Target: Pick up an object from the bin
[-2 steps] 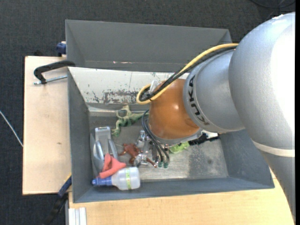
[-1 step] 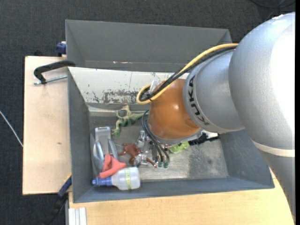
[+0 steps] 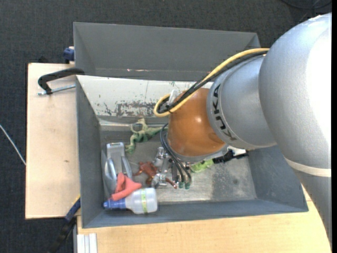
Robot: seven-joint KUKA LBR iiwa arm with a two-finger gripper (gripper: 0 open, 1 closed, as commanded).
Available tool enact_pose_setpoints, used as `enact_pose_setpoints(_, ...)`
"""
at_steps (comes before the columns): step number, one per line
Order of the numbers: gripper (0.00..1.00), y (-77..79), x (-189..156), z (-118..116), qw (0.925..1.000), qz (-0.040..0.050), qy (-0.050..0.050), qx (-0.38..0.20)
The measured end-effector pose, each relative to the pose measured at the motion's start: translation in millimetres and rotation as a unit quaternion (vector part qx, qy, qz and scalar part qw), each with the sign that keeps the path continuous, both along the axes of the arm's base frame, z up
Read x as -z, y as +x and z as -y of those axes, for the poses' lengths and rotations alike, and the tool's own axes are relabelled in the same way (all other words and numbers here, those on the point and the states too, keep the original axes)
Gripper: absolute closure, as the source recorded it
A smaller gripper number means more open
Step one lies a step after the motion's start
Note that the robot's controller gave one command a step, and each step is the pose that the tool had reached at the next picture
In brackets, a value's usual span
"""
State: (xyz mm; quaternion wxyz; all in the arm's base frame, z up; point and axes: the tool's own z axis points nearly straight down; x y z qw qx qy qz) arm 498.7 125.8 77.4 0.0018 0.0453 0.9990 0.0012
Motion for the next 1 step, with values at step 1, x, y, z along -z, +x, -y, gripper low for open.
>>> enact_pose_setpoints(1, 1.00, -2.1, -15.6, 0.9, 1.0000, -0.0040, -0.002, 0.000)
